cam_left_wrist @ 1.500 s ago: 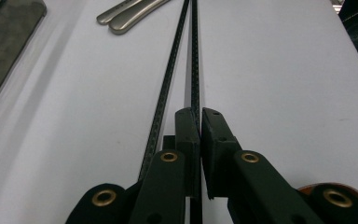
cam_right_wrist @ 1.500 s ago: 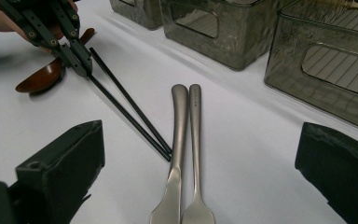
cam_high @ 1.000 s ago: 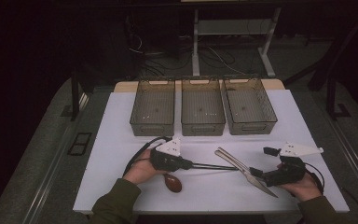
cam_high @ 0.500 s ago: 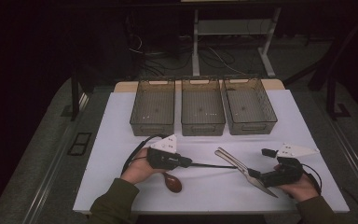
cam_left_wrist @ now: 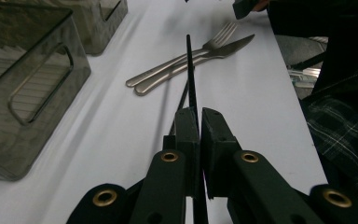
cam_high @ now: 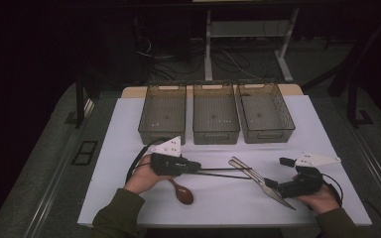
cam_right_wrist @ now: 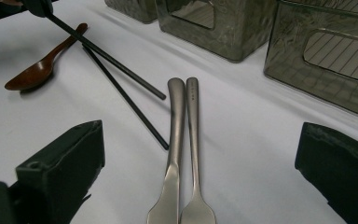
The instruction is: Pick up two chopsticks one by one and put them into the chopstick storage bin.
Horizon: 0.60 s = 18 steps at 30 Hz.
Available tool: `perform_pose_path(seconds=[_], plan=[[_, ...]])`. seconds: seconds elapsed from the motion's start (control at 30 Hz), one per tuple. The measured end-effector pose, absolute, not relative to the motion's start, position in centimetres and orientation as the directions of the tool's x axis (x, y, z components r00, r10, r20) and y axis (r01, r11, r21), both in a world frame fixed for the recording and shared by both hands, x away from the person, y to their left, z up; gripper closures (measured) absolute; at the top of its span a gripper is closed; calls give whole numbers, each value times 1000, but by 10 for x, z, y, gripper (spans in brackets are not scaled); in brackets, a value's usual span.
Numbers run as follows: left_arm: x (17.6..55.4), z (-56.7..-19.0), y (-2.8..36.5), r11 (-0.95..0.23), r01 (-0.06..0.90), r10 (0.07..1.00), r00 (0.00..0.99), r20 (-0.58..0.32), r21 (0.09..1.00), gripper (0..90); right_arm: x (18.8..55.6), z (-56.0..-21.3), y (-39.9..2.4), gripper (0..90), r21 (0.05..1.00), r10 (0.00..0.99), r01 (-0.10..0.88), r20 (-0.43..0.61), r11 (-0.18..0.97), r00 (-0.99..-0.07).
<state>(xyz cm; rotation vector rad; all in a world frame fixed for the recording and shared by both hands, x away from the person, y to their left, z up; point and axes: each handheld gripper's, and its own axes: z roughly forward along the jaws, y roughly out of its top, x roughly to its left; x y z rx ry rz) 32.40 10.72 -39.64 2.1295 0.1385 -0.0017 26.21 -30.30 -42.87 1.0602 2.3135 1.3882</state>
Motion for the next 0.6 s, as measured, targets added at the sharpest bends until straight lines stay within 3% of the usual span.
perform_pose_path(seconds=[0.6], plan=[[334, -378, 137, -419, 197, 281, 956, -79, 887, 852, 262, -428, -304, 10, 840, 694, 465, 157, 280, -703]])
